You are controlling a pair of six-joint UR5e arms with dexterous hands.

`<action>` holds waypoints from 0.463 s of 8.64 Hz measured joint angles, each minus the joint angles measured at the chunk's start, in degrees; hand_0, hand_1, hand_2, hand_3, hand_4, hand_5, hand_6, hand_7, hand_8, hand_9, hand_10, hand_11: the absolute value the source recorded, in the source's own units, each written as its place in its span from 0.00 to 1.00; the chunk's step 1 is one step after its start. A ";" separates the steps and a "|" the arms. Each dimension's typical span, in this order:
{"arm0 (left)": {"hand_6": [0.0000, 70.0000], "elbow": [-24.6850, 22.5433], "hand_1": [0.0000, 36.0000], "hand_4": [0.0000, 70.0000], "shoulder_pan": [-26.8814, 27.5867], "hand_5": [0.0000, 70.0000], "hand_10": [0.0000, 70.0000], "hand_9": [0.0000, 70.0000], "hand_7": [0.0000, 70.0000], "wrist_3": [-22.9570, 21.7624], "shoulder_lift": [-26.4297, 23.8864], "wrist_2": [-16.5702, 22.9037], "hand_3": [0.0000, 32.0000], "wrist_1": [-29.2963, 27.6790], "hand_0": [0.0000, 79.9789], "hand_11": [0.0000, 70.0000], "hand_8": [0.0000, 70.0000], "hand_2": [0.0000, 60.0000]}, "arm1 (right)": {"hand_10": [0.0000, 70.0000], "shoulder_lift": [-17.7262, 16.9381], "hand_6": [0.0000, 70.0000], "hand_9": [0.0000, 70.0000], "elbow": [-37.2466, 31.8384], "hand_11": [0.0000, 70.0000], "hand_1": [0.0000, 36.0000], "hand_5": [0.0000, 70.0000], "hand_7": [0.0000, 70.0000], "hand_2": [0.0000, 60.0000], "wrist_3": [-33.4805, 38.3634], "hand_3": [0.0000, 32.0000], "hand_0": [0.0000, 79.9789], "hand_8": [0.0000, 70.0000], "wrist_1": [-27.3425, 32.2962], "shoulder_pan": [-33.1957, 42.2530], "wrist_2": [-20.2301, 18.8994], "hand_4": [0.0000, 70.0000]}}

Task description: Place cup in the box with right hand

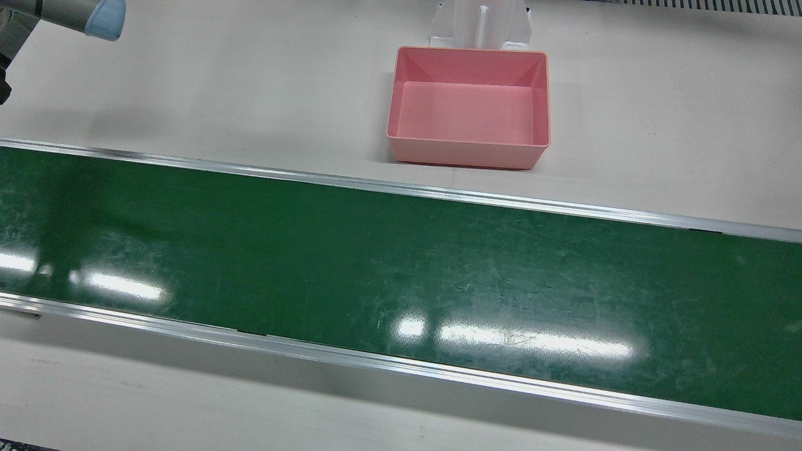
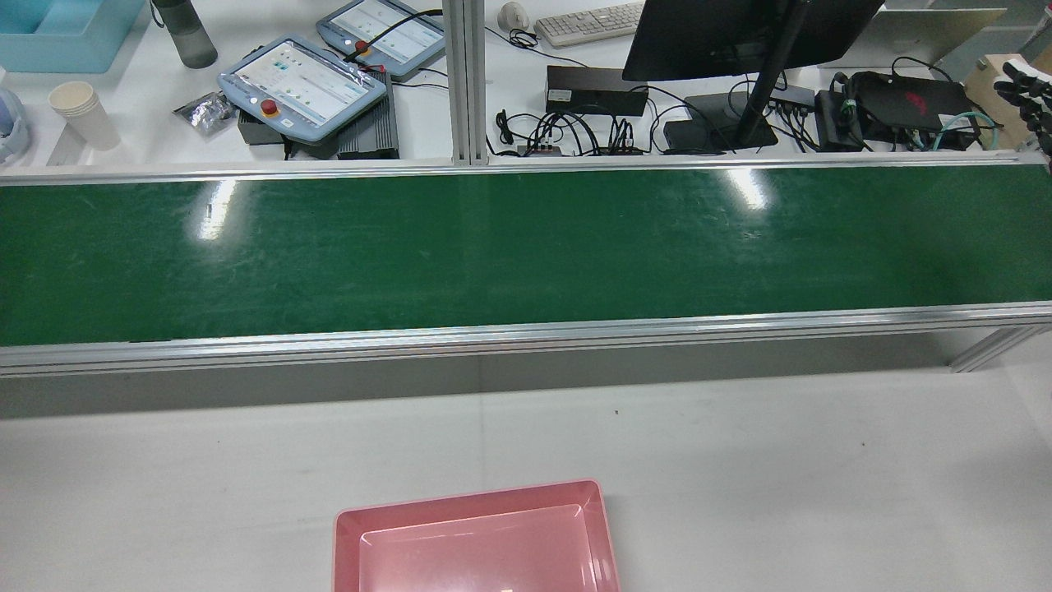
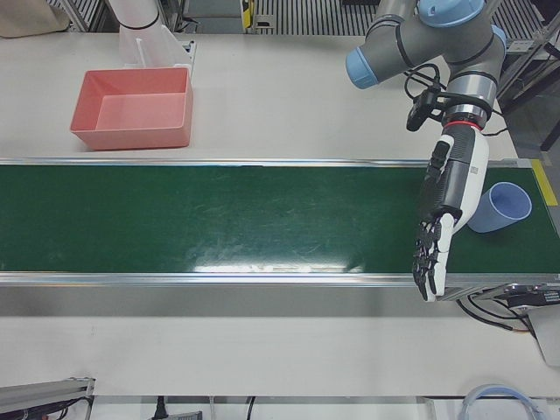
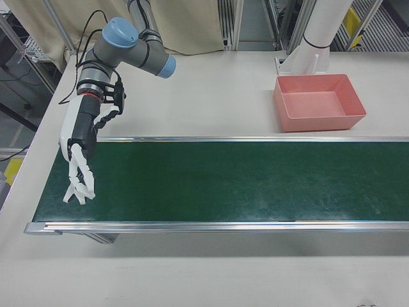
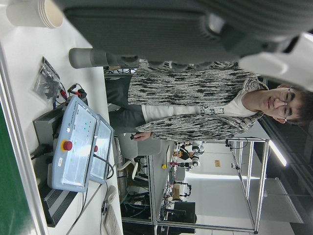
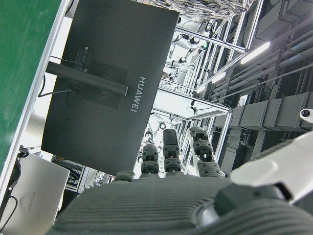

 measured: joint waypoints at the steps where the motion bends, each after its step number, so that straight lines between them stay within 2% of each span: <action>1: 0.00 -0.01 0.00 0.00 -0.02 0.00 0.00 0.00 0.00 0.00 0.00 0.00 0.00 0.00 0.00 0.00 0.00 0.00 | 0.00 0.00 0.10 0.21 0.02 0.00 0.05 0.01 0.43 0.13 0.01 0.00 0.14 0.09 -0.01 0.01 0.00 0.00; 2: 0.00 -0.02 0.00 0.00 0.00 0.00 0.00 0.00 0.00 0.00 0.01 0.00 0.00 0.00 0.00 0.00 0.00 0.00 | 0.00 0.01 0.09 0.21 0.01 0.00 0.05 0.01 0.43 0.14 -0.08 0.00 0.13 0.09 -0.02 -0.11 0.00 0.00; 3: 0.00 -0.02 0.00 0.00 0.01 0.00 0.00 0.00 0.00 0.00 0.02 0.00 0.00 0.00 0.00 0.00 0.00 0.00 | 0.00 0.31 0.09 0.21 -0.04 0.00 0.06 0.00 0.44 0.16 -0.26 0.00 0.14 0.08 -0.05 -0.72 0.30 0.05; 4: 0.00 -0.02 0.00 0.00 0.03 0.00 0.00 0.00 0.00 0.00 0.02 0.00 0.00 0.00 0.00 0.00 0.00 0.00 | 0.00 0.67 0.10 0.21 -0.15 0.00 0.08 0.00 0.46 0.18 -0.46 0.00 0.18 0.08 -0.21 -2.44 2.19 0.08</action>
